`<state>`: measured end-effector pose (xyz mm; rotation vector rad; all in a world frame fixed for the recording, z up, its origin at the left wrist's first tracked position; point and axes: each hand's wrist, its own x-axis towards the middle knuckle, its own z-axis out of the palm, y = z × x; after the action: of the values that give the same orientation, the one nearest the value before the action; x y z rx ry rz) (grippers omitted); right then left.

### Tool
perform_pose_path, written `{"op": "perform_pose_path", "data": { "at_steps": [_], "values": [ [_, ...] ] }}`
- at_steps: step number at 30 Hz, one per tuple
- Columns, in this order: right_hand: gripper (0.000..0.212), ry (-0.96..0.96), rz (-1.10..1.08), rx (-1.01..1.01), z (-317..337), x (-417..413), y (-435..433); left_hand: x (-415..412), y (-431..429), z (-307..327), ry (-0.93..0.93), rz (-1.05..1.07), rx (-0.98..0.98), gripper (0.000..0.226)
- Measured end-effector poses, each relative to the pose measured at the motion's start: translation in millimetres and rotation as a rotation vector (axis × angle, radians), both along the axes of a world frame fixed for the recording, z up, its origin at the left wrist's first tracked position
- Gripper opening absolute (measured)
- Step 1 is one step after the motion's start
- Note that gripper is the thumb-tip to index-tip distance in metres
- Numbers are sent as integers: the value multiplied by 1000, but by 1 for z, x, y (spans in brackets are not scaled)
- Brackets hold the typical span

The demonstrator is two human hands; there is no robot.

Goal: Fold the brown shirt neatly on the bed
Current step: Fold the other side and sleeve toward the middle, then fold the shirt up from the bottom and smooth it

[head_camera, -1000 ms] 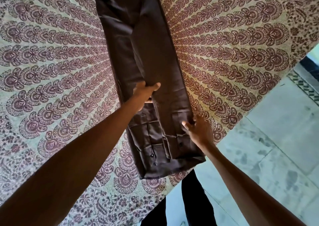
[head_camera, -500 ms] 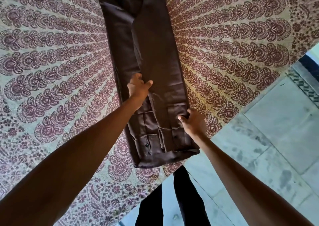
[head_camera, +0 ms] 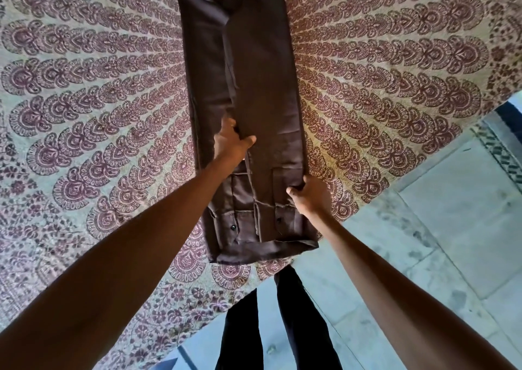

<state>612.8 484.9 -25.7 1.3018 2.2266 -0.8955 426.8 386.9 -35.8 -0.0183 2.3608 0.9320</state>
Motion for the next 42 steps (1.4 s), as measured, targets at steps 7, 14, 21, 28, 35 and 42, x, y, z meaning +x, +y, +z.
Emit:
{"op": "perform_pose_path", "data": {
  "at_steps": [7,14,21,28,35,42],
  "values": [
    [47,201,450,418,22,25,0,45,-41,30,518,-531,-113,46],
    [41,429,1055,270,12,80,25,71,-136,27,619,-1437,-84,75],
    [16,297,791,-37,4,123,0,89,-204,12,403,-1281,-51,65],
    [20,339,539,103,-3,160,-17,125,-232,1,373,-1213,50,38],
    [12,358,420,256,-15,164,-31,147,-239,-6,406,-1081,80,19],
    [21,403,210,450,-22,165,-51,178,-236,-1,486,-622,126,19]
  ]
}}
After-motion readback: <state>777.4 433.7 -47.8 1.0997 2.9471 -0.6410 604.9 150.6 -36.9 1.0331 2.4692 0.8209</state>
